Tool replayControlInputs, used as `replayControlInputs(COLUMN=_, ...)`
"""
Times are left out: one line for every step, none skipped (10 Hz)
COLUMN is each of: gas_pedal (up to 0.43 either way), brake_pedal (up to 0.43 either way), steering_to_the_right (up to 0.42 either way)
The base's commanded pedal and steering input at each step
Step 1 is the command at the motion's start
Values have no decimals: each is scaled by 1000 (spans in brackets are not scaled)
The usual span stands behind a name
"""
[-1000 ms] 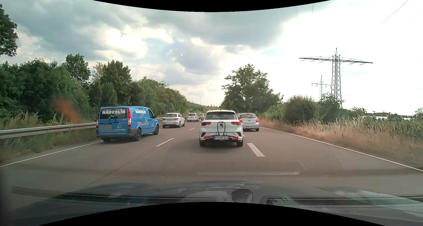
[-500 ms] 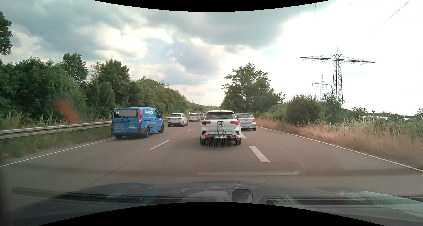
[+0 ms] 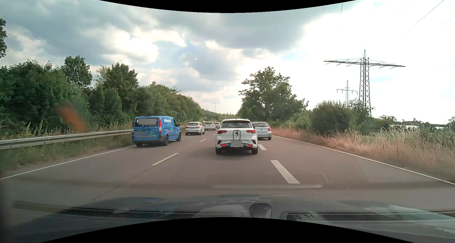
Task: Follow the waypoints while adhering to traffic rules and regulations
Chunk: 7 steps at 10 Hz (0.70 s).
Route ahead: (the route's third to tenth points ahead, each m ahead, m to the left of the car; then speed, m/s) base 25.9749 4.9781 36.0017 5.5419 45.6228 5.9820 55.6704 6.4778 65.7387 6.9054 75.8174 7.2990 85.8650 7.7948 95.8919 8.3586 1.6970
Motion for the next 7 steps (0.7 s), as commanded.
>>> replayControlInputs(gas_pedal=0, brake_pedal=0, steering_to_the_right=-9)
replayControlInputs(gas_pedal=0, brake_pedal=0, steering_to_the_right=-9)
replayControlInputs(gas_pedal=0, brake_pedal=0, steering_to_the_right=-9)
replayControlInputs(gas_pedal=0, brake_pedal=0, steering_to_the_right=-9)
replayControlInputs(gas_pedal=0, brake_pedal=0, steering_to_the_right=-9)
replayControlInputs(gas_pedal=0, brake_pedal=0, steering_to_the_right=-9)
replayControlInputs(gas_pedal=39, brake_pedal=0, steering_to_the_right=-9)
